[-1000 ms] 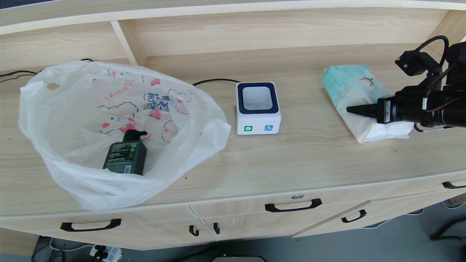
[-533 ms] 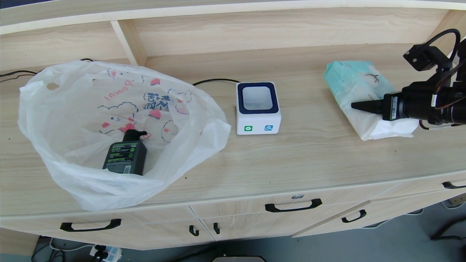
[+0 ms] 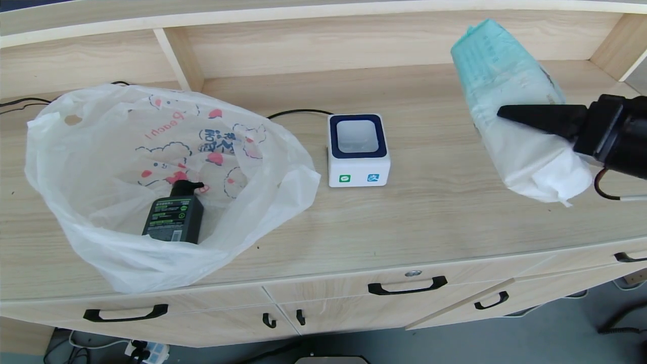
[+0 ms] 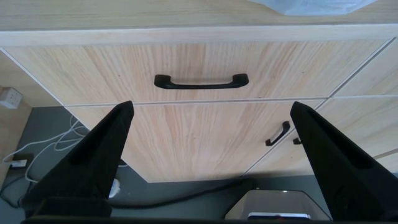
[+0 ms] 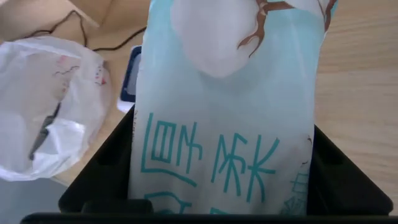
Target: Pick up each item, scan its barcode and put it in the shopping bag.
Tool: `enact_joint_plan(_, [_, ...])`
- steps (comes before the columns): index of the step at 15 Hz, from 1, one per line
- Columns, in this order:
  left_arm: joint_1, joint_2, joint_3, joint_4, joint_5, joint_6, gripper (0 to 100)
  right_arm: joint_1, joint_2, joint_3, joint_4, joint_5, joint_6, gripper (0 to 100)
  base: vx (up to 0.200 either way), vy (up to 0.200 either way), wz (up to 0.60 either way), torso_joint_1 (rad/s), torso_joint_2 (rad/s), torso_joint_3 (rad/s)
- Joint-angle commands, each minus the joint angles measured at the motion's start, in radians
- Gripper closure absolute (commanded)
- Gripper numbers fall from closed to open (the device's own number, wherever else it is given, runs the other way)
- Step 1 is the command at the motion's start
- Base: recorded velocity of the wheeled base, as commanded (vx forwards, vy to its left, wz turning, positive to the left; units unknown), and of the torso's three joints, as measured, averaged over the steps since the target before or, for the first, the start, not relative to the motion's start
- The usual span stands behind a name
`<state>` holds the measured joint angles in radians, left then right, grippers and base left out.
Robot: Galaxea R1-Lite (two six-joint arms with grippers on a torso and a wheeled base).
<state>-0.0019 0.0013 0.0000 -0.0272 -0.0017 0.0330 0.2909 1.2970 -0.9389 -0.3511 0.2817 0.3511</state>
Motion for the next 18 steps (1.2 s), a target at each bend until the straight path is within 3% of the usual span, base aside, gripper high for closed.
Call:
enact_joint_plan(1, [0.0,0.0,0.0,0.0,0.0,-0.005,0,0.252,-0.229,0.209,-0.105,0.007,0.281,100,0.0,0.0,0.0,0.0,0.0,0.0])
enact_joint_plan(3, [-0.001,0.0,0.0,0.001,0.0,-0.002,0,0.349,-0.266,0.226,-0.111,0.011,0.444,100,0.0,0.0,0.0,0.0,0.0,0.0])
enact_joint_plan(4, [0.0,0.0,0.0,0.001,-0.001,-0.004,0,0.426,-0.292,0.239,-0.144,0.025,0.615,100,0.0,0.0,0.0,0.0,0.0,0.0])
enact_joint_plan(6, [0.0,0.0,0.0,0.001,0.0,-0.008,0,0.435,-0.283,0.275,-0.232,0.033,0.753,100,0.0,0.0,0.0,0.0,0.0,0.0])
enact_joint_plan(11, [0.0,0.0,0.0,0.0,0.0,-0.007,0,0.433,-0.107,0.296,-0.471,0.037,0.925,100,0.0,0.0,0.0,0.0,0.0,0.0])
enact_joint_plan(18, [0.0,0.0,0.0,0.0,0.0,-0.001,0,0.433,-0.058,0.361,-0.655,0.123,1.212,100,0.0,0.0,0.0,0.0,0.0,0.0])
